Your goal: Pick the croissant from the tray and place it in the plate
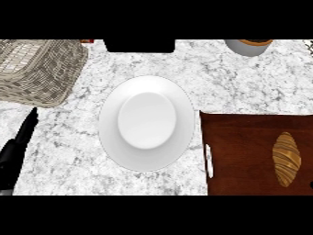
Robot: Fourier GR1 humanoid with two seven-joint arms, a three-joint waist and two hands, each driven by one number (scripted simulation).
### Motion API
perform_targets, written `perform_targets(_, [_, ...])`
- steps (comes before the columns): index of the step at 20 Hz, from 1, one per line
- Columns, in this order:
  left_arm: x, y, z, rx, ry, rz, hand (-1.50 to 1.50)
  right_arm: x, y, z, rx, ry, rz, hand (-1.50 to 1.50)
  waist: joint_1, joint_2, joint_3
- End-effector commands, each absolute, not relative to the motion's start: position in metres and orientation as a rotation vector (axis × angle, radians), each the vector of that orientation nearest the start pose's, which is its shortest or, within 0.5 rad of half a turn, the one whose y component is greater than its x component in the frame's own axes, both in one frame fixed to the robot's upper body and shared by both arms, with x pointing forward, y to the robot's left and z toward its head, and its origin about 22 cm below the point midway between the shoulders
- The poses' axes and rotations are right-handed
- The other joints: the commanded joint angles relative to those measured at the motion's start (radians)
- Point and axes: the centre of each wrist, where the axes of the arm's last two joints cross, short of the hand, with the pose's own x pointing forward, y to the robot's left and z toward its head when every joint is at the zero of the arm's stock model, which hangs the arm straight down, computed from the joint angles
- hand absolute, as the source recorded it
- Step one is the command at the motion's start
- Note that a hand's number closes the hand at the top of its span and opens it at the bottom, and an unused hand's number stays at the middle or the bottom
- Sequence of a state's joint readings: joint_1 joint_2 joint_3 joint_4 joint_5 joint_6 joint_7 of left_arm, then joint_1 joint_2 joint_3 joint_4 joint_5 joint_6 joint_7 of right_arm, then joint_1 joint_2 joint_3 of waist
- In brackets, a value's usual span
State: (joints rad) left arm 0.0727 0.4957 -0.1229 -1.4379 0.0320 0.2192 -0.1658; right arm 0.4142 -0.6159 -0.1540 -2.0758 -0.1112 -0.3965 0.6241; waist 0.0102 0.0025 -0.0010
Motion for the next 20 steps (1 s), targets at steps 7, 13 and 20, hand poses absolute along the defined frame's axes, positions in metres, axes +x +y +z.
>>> perform_targets(7, [0.232, 0.352, 0.000, 0.460, -1.521, -0.281, 0.00, 0.178, -0.361, 0.084, -0.616, -0.940, 0.125, -1.50, -0.008, -0.001, 0.001])
perform_targets(13, [0.207, 0.320, -0.015, 0.473, -1.499, -0.283, 0.00, 0.184, -0.382, 0.079, -0.574, -0.941, 0.148, -1.50, -0.010, -0.003, 0.001])
perform_targets(20, [0.228, 0.330, -0.001, 0.486, -1.511, -0.297, 0.00, 0.201, -0.388, 0.028, -0.489, -0.930, 0.186, -1.50, -0.008, -0.002, 0.002])
